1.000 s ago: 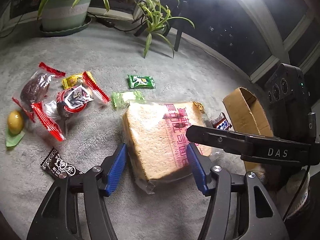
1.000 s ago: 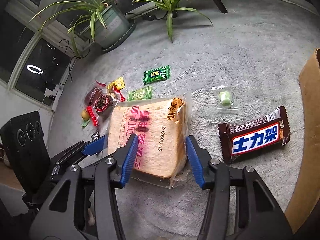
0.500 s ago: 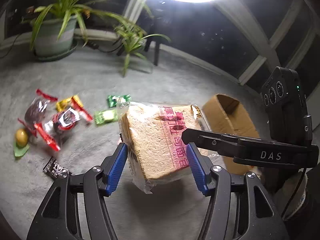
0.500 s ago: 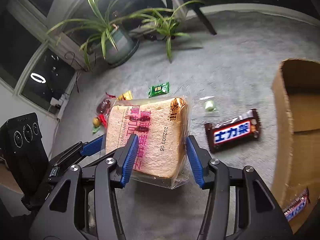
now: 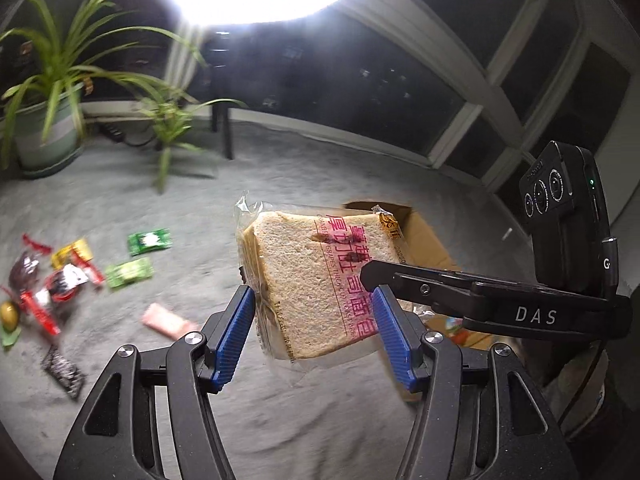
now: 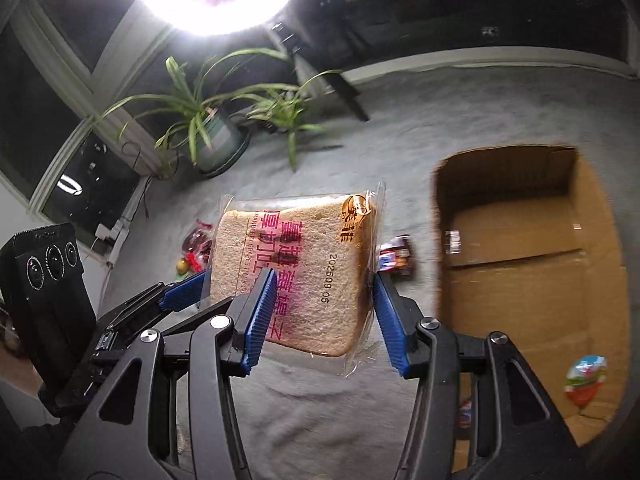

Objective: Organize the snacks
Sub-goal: 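Lift the bread bag with both tools and lower it into the box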

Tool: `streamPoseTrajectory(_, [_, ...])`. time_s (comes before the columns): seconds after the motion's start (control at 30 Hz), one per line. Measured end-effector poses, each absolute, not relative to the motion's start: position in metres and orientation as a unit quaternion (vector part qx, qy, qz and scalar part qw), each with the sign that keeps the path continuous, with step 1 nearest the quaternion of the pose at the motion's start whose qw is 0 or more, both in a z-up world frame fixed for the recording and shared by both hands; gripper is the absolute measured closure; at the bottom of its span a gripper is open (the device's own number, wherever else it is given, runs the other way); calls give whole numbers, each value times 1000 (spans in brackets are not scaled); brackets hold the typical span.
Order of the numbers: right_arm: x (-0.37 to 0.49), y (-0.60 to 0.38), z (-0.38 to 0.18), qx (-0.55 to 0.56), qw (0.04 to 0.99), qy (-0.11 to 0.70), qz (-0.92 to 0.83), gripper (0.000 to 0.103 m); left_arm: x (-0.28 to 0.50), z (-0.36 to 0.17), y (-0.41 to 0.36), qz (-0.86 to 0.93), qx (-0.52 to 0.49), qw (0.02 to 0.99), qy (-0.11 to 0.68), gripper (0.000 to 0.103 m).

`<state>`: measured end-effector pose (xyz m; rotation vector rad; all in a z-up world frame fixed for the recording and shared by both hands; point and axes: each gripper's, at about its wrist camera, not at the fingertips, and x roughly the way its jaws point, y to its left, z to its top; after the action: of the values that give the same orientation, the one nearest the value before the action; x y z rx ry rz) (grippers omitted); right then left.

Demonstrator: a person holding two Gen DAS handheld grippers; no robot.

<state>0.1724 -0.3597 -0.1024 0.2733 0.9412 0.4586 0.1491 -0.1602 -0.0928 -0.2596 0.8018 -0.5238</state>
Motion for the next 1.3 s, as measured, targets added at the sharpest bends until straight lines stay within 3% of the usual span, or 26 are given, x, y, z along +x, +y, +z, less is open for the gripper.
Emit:
streamPoseTrajectory(0.67, [157, -482, -117, 155, 872, 448, 120, 51, 163, -109, -283, -328, -80, 848, 410, 44])
streamPoseTrajectory(1.3, [153, -508, -125, 165, 874, 449, 88, 51, 157, -109, -315, -327, -49, 845, 420, 43])
